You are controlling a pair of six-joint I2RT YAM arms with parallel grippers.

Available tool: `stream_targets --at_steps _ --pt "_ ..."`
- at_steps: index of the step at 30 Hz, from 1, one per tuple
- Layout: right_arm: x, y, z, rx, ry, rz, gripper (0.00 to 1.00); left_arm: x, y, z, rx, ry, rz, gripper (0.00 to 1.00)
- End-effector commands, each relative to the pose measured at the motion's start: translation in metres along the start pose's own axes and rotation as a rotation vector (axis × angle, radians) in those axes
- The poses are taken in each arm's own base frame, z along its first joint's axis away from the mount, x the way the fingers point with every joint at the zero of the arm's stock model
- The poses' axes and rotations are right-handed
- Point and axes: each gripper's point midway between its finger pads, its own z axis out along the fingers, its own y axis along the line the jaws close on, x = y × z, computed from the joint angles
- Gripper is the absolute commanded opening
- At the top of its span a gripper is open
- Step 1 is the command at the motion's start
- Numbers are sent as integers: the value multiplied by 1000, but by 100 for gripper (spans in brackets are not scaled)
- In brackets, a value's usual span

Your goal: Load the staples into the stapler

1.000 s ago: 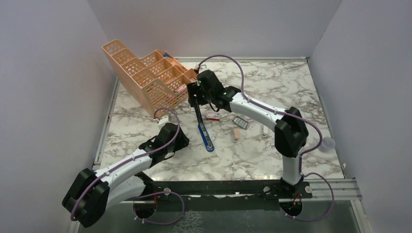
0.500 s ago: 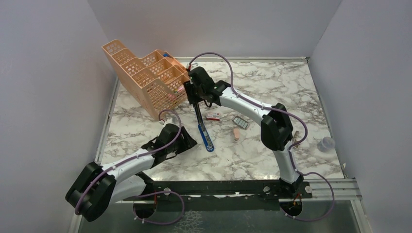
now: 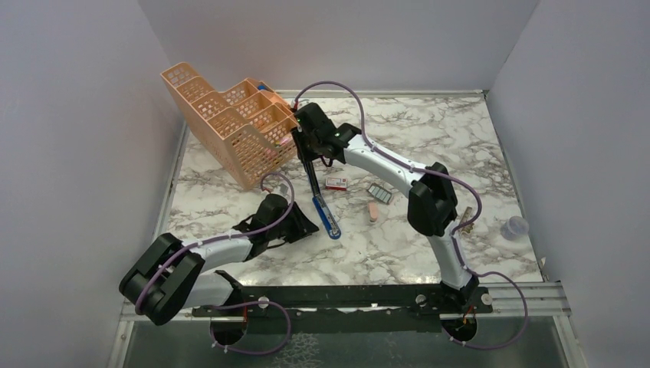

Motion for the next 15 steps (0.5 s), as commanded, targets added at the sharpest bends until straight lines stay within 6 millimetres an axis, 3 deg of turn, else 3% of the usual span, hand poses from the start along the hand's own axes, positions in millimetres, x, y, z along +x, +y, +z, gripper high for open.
stream_targets --at_steps 1,5,12,15 --pt "-12 4 -20 -21 -44 30 25 3 -5 7 28 35 7 33" --pt "-23 2 -39 -21 -99 56 25 1 -7 15 26 43 21 32" --pt "-24 5 -57 -62 -136 99 25 3 -11 25 24 80 23 31" --pt "-26 11 -62 -92 -150 118 25 6 -4 30 -3 91 11 24"
